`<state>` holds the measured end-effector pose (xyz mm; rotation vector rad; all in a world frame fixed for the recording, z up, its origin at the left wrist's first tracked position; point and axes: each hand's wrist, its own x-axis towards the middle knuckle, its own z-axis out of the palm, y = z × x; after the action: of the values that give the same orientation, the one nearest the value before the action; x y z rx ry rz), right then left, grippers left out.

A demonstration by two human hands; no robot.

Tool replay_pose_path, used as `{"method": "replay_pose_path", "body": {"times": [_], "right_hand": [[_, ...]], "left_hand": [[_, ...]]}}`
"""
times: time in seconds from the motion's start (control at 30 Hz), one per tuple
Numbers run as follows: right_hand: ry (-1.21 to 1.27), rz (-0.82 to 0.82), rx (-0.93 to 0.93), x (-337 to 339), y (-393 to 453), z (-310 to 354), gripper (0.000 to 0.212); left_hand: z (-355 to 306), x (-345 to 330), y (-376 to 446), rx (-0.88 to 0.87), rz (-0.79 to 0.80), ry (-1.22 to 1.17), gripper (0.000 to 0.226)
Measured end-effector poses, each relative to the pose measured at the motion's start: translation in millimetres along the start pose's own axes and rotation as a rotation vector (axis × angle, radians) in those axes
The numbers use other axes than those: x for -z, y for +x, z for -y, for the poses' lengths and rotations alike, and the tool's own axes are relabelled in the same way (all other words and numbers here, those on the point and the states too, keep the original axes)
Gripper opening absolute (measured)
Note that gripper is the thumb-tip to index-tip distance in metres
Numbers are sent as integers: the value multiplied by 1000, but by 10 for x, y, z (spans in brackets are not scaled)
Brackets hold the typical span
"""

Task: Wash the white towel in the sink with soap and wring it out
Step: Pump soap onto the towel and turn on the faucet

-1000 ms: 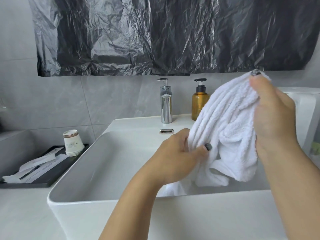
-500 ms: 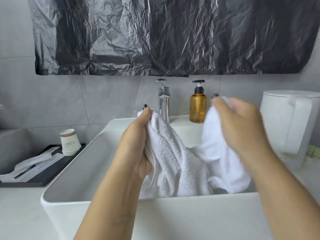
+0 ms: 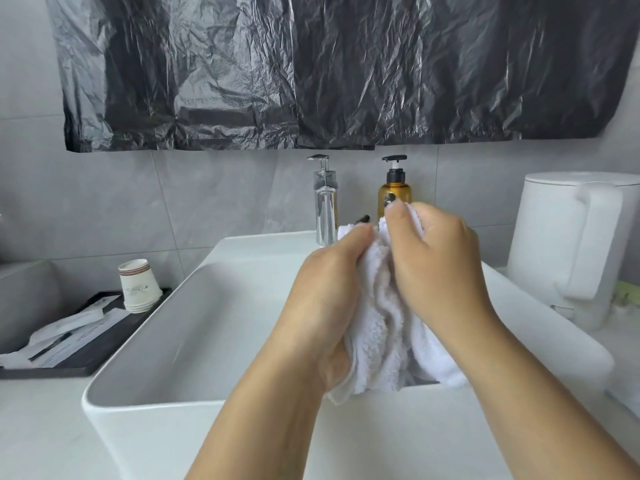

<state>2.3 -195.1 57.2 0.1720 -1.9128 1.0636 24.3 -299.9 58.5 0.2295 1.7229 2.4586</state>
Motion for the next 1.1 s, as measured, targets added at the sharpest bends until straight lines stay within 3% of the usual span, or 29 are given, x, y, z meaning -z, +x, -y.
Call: {"method": "replay_pose_path", "body": {"times": [0.13,0.23,0.43,0.57,0.7,0.8,0.93,1.1], "right_hand": [[-76,96,172,-70,-257,309,46],[-133,143,282,-93,-356,440,46],[-52,-40,99,81,51,76,48],[-37,8,45,61,45,40,45],[-38,137,148,34,-151,281,47],[-65,190,208,42,-241,356,46],[-33,187,94,-3,-204,210,48],[-36,258,-128,-64,62,-199,47]], "left_hand": [[-71,80,59,-82,-198,-161,43],[-86,109,6,-90,-158,-231,70],[-46,-58,-121,103,161,-139,27],[20,-147,-110,91,110,-220,42],[33,-82,-13,4,-86,-303,52],[40,-20,17,-11,-135,-319,66],[90,30,-2,113,-8,-305,47],[191,109,-103,301,92,-251,55]]}}
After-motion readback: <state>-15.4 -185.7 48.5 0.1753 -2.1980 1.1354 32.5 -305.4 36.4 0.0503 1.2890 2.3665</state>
